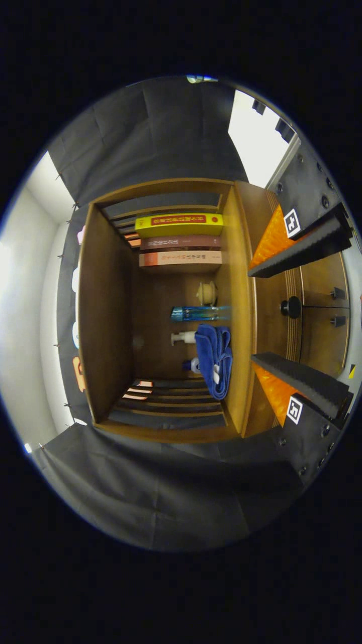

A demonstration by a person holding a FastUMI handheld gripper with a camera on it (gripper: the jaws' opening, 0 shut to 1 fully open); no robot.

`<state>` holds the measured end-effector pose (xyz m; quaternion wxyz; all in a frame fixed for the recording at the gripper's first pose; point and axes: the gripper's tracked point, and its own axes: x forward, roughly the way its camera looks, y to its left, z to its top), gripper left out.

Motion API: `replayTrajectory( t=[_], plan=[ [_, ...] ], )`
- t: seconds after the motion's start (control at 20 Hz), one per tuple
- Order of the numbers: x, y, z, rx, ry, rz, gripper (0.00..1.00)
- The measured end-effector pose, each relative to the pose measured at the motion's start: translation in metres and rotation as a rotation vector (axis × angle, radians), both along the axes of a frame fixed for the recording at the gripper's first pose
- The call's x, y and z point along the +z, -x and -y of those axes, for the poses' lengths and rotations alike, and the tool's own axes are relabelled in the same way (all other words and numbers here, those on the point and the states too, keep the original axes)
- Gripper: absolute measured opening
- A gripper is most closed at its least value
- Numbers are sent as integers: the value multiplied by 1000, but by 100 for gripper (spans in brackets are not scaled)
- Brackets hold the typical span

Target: Pull open the drawer, take out the items inside it, and place them on the countertop above the cabinet.

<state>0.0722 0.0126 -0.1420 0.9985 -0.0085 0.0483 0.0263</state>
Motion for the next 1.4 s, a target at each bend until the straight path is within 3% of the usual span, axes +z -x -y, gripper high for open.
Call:
replayTrajectory(
  t=[0.25, 0.45, 0.8, 0.9, 1.05, 1.25, 1.4],
  plan=[
    [-90, -27, 9, -5, -45, -119, 98],
    [-103, -43, 26, -38, -31, -132, 97],
    [-128, -62, 23, 1, 44, -170, 88],
    [-132, -62, 19, 13, 40, -176, 82],
    [-130, -61, 14, 15, 40, -158, 54],
    [-132, -63, 15, 23, -13, -173, 45],
    [-129, -58, 18, -8, 15, -153, 40]
  ],
)
